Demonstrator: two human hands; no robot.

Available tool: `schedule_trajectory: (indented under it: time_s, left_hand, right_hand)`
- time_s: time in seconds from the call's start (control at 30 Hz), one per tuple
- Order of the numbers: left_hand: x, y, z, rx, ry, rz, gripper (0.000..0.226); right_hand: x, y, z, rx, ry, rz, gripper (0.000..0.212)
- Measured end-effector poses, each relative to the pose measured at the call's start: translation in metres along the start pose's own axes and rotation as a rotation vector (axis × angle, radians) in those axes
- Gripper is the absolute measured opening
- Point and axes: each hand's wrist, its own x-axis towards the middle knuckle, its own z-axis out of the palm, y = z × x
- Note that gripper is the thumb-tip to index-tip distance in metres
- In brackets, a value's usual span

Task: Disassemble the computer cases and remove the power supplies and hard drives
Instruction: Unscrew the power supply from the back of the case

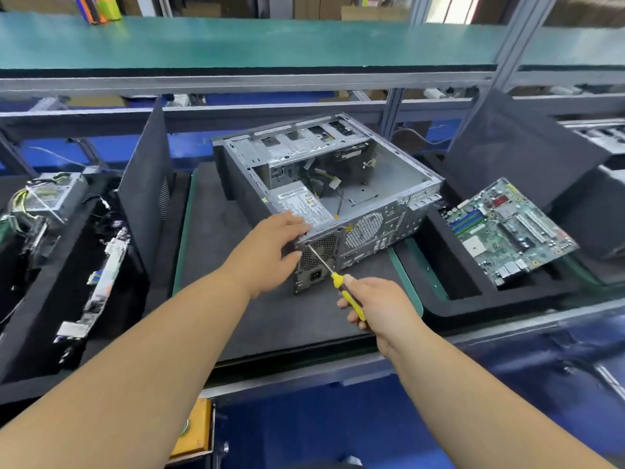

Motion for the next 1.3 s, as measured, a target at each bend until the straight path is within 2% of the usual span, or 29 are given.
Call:
schedule_trajectory:
  time_s: [0.13, 0.33, 0.47, 0.63, 0.8, 0.93, 1.1, 1.23, 1.3]
  left_hand:
    - [-0.001, 0.001, 0.005, -0.028, 0.072, -0.011, 0.046]
    - [0.002, 0.006, 0.004, -0.003, 0.104, -0.034, 0.037]
    - [0.002, 0.01, 0.007, 0.038, 0.116, -0.035, 0.037]
    - [0.002, 0.012, 0.006, 0.099, 0.105, -0.02, 0.038]
    - [0.001, 0.013, 0.006, 0.121, 0.102, -0.012, 0.038]
    - [0.002, 0.013, 0.006, 0.119, 0.092, -0.024, 0.038]
    - [0.001, 0.014, 0.007, 0.108, 0.131, -0.033, 0.041]
    - [0.002, 0.013, 0.009, 0.117, 0.148, -0.033, 0.044]
    - [0.002, 0.014, 0.011, 0.121, 0.175, -0.034, 0.041]
  right_hand:
    - [-0.004, -0.012, 0.009, 0.124, -0.049, 0.194, 0.047]
    - [-0.003, -0.008, 0.005, 0.397, -0.169, 0.276, 0.043]
    - [-0.003, -0.003, 0.002, 0.391, -0.19, 0.226, 0.031]
    - [-0.004, 0.001, 0.002, 0.352, -0.118, 0.124, 0.009]
    - [-0.008, 0.0, 0.007, 0.408, -0.126, 0.107, 0.01]
    - [-0.012, -0.004, 0.006, 0.324, -0.169, 0.124, 0.032]
    - [-0.01, -0.003, 0.006, 0.163, -0.123, 0.071, 0.021]
    - [-0.005, 0.003, 0.003, 0.122, -0.086, -0.038, 0.005]
    - [-0.002, 0.006, 0.003, 0.106, -0.071, -0.079, 0.005]
